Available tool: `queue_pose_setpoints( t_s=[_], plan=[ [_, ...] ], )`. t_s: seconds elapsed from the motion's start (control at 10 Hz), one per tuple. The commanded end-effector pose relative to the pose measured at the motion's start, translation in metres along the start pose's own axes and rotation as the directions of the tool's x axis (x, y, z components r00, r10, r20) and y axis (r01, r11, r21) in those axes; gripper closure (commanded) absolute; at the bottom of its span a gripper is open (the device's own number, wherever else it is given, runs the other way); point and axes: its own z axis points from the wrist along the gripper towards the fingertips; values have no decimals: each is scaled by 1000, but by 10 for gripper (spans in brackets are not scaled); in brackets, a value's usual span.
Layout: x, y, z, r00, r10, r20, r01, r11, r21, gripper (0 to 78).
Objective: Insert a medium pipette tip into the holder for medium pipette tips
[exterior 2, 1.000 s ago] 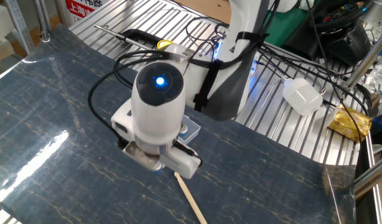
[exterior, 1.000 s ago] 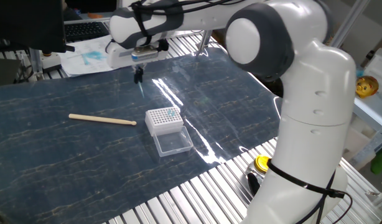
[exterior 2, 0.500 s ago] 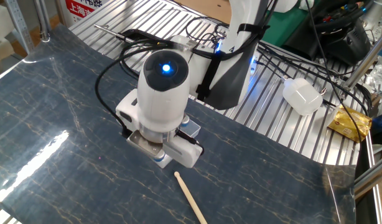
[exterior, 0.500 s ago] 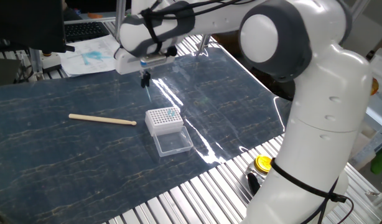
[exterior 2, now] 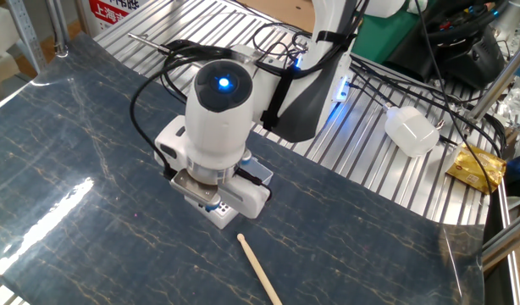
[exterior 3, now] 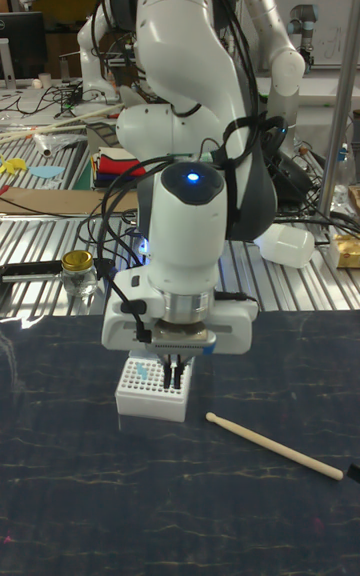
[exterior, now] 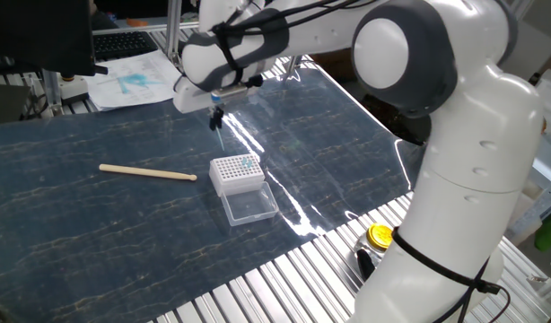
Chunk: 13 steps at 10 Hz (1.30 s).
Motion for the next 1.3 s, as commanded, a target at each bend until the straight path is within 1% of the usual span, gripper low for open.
queue_pose_setpoints(
  t_s=[0.1,0.2,0.3,0.5,0.8,0.9,1.3],
  plan=[
    [6,-5,5,1000,-11,19,11,1000,10,764],
    [6,-5,5,1000,-11,19,11,1000,10,764],
    [13,-7,13,999,-12,34,12,1000,11,764],
    [17,-8,17,999,-14,42,13,1000,8,764],
    [23,-6,20,999,-9,48,8,1000,8,764],
    [28,-3,23,998,-4,55,4,1000,8,764],
    [28,-3,24,998,-10,63,9,1000,9,764]
  ],
)
